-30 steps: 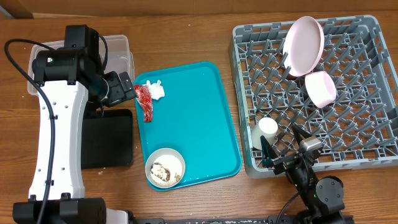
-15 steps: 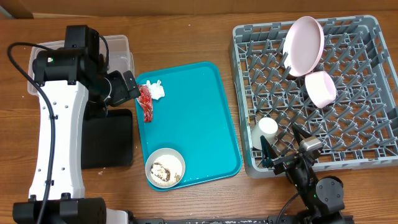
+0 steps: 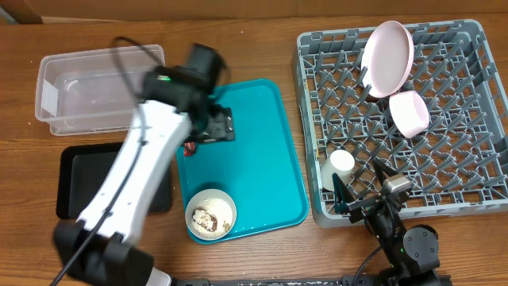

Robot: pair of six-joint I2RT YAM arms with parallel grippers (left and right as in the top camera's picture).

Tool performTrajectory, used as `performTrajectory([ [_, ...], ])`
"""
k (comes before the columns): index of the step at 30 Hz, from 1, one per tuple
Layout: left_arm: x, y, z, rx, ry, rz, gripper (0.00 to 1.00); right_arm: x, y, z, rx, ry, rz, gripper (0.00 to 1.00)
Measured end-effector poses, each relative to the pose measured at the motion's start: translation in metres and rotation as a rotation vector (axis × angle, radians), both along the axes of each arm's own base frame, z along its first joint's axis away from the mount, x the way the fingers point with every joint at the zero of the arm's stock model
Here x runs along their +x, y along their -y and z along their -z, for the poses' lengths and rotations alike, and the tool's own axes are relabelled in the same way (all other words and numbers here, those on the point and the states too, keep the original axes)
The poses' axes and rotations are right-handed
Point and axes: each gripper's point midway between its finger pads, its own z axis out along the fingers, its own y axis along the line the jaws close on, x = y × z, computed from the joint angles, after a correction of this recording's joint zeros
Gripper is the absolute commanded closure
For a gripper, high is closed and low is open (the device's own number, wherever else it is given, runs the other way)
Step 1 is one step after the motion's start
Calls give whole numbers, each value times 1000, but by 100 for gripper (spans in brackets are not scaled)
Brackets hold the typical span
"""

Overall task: Sort waste into correct bins and load items into the dishwasher
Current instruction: 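Reach the left gripper to the white tissue on the tray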

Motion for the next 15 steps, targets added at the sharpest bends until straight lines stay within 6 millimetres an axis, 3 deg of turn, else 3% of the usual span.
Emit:
performTrajectory([
  [4, 0, 1, 25, 77, -58, 20, 28, 0, 0, 0, 0, 0, 0, 0],
  [9, -15, 3, 58, 82, -174, 21, 39, 0, 0, 0, 1, 0, 0, 0],
  [11, -26, 9, 77, 62, -233, 21, 35, 0, 0, 0, 1, 1, 0, 0],
  [12, -43, 13, 104, 60, -320, 33, 34, 0, 0, 0, 0, 0, 0, 0],
  [15, -36, 19, 114, 69, -274, 52, 34, 0, 0, 0, 0, 0, 0, 0],
])
